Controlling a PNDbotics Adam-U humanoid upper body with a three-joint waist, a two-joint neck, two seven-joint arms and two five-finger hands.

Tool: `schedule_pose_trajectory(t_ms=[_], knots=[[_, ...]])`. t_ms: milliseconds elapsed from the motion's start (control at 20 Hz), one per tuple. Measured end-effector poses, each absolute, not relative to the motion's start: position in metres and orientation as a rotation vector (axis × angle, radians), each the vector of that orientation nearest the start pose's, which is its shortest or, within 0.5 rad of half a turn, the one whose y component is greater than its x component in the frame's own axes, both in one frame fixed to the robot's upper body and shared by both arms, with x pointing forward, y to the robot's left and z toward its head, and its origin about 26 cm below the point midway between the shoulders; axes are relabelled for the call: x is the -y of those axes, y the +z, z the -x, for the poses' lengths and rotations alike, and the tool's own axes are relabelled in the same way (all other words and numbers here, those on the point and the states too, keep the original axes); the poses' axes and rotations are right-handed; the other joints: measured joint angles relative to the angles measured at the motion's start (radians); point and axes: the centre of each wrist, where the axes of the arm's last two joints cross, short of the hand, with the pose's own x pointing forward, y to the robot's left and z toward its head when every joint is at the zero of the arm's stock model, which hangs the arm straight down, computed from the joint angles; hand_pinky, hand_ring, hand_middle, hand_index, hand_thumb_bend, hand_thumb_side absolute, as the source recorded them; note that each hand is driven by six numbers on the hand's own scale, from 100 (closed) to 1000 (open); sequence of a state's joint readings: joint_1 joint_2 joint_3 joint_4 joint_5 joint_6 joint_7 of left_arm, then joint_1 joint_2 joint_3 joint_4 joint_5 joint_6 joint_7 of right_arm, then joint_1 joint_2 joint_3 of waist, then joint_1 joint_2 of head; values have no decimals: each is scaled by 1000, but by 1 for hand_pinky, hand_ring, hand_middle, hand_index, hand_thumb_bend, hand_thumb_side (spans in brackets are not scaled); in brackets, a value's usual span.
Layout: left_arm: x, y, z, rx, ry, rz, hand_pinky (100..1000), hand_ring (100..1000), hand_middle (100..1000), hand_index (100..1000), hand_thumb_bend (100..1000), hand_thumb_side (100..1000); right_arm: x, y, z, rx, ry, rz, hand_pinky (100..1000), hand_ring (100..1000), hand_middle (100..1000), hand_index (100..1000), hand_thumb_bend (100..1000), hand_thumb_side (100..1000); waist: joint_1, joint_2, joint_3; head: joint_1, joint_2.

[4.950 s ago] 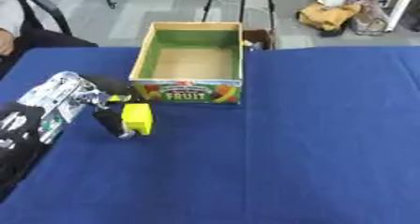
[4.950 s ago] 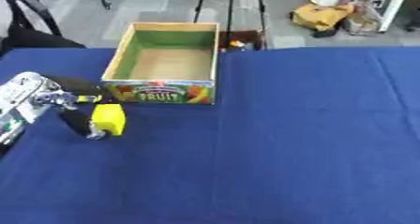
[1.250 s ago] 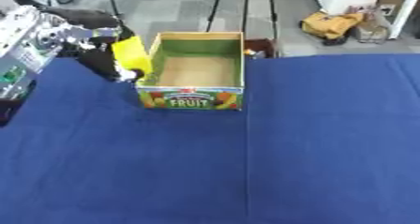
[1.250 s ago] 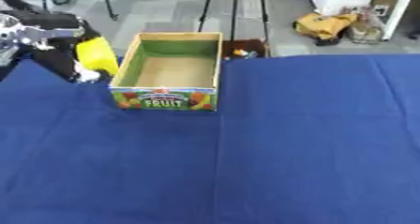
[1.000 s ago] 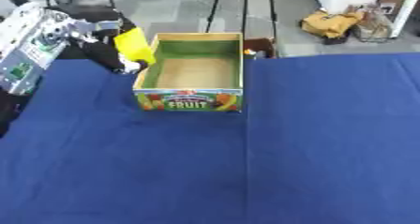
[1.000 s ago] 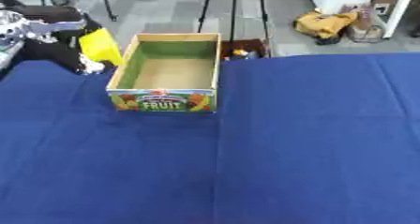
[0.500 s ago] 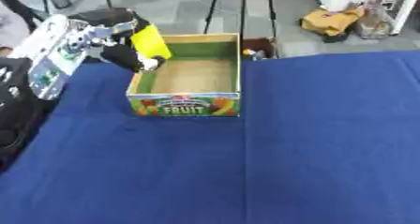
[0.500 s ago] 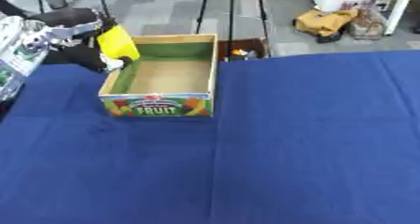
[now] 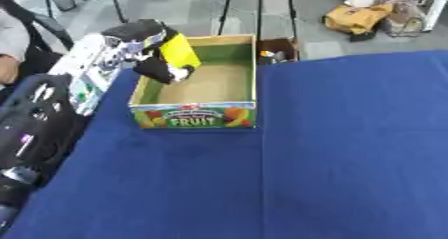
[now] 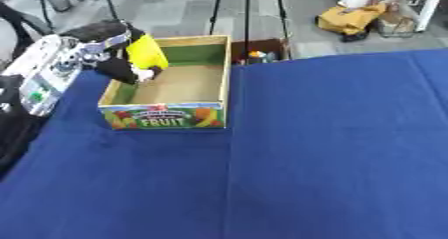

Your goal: Pick up objects on the table and place them in the box.

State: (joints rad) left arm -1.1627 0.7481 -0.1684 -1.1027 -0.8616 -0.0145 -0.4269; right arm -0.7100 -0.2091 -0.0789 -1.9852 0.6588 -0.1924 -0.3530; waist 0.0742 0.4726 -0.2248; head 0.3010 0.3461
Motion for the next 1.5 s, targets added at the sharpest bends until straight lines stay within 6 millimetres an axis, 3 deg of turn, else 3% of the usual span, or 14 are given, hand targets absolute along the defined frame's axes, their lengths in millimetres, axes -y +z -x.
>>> schedule_pose_trajectory(t_ms=[650, 950, 1050, 1150, 1300, 1500], knots=[[-338, 358, -457, 1414, -1285, -1407, 473, 548, 478, 678, 100, 567, 218, 314, -315, -3070, -84, -991, 726, 805, 525, 824, 169, 783, -2, 17, -10, 10, -5], [-341, 353, -459, 1390, -1284, -1419, 495, 591, 536, 791, 100, 576, 218, 314, -315, -3072, -77, -992, 725, 804, 522, 823, 178, 780, -2, 26, -19, 16, -15], [-342, 351, -461, 1374, -1284, -1425, 530, 640, 606, 885, 100, 594, 218, 314, -315, -3073, -76, -992, 725, 804, 521, 823, 180, 776, -2, 27, -21, 16, -18], [-343, 349, -461, 1358, -1294, -1429, 608, 766, 775, 1000, 100, 590, 218, 314, -315, -3073, -75, -991, 724, 803, 521, 823, 179, 773, -1, 27, -21, 16, -19], [-343, 349, -461, 1342, -1325, -1416, 692, 853, 889, 1000, 219, 619, 218, 314, -315, -3075, -72, -989, 724, 803, 521, 822, 179, 771, -1, 27, -21, 16, -20], [-344, 348, -461, 1319, -1349, -1421, 741, 903, 959, 1000, 345, 645, 218, 314, -315, -3077, -68, -989, 724, 803, 520, 822, 181, 768, -1, 27, -21, 18, -22]])
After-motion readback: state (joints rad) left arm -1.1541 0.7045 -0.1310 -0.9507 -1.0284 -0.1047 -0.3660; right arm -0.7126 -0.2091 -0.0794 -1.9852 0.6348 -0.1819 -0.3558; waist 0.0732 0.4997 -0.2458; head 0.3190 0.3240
